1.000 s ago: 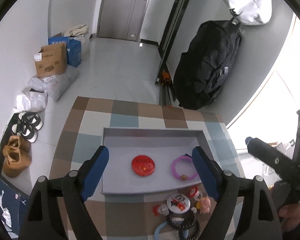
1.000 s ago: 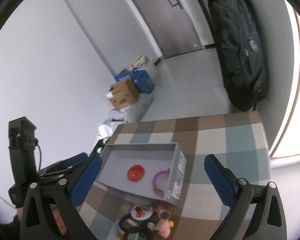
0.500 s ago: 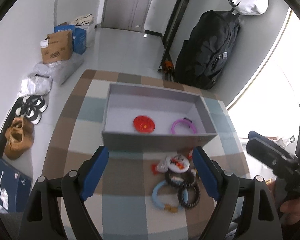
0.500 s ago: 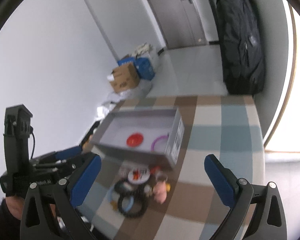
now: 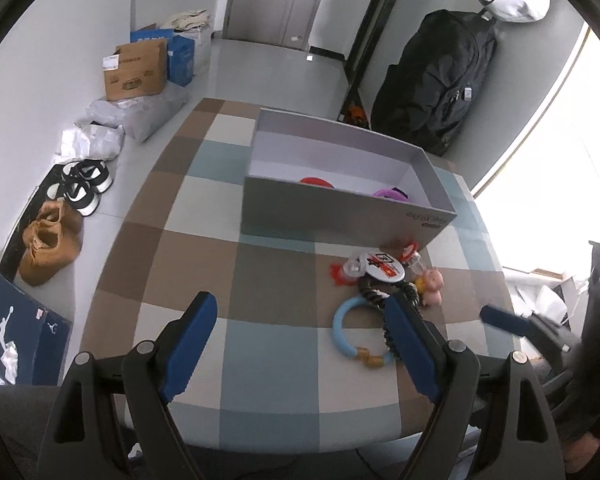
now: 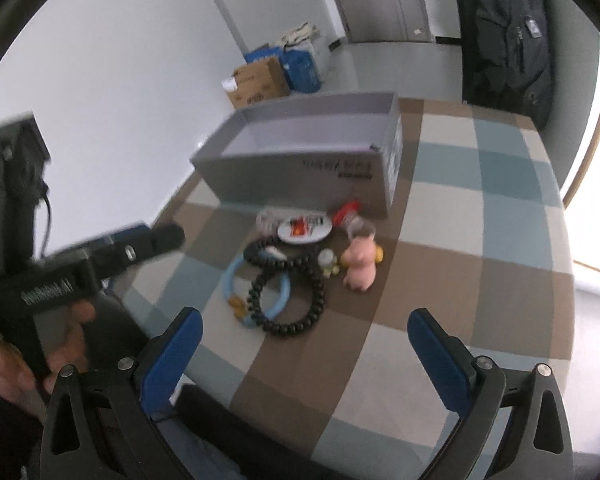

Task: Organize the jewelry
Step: 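Lift both open tools out of the grey box, then grasp the black coil bracelet with the right tool while the left tool grasps the blue ring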

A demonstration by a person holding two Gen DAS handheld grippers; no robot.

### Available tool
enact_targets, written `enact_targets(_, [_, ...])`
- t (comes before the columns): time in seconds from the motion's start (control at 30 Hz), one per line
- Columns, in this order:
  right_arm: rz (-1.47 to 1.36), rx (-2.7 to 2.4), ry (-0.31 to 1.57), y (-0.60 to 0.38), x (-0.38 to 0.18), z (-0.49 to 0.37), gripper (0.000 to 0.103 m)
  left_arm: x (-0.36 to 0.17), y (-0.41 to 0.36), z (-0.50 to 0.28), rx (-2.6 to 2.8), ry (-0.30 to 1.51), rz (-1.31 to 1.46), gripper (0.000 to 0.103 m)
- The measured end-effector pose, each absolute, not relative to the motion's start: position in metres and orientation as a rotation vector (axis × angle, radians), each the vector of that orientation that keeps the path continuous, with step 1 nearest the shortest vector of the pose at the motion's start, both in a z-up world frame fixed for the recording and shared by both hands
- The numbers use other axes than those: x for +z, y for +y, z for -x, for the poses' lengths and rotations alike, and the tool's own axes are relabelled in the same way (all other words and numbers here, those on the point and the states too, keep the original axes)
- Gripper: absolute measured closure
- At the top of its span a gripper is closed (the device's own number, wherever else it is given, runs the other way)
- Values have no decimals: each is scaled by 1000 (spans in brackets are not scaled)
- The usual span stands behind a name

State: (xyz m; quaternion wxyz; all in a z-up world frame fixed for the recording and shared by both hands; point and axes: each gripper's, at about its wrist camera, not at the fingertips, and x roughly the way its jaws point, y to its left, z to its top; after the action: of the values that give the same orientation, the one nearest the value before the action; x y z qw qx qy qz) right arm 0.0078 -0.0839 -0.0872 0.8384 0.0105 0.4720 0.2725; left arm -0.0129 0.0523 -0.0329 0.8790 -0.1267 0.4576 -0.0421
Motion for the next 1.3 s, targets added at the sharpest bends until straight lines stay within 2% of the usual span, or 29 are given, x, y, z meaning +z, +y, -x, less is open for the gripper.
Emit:
enact_targets(0.27, [-3, 577, 1034, -68, -102, -12, 14, -34, 61, 20, -47, 948, 253, 20])
enact_targets(0.53, [95, 553, 1007, -45, -106, -17, 16, -39, 78, 19, -15, 967, 314, 20])
enact_targets(0.6, [121, 541, 997, -42, -107, -17, 23, -38, 82, 19, -6, 965, 328, 20])
enact_targets(0.67, [153, 514, 987, -41, -106, -16, 37, -38, 85, 19, 3, 963, 333, 20])
enact_targets(0.73, [165, 506, 985, -42, -106, -16, 41, -39, 86, 19, 13, 967, 335, 20])
enact_targets(0.83, [150, 505, 993, -43, -106, -16, 53, -40, 85, 19, 35, 976, 312, 20])
enact_targets(0.93, [109, 529, 1014, -47, -105, -18, 57, -37, 82, 20, 57, 957, 263, 20])
enact_targets(1.3, [-6, 562, 1038, -75, -89, -13, 57, -51, 49, 19, -38, 1027, 144, 20])
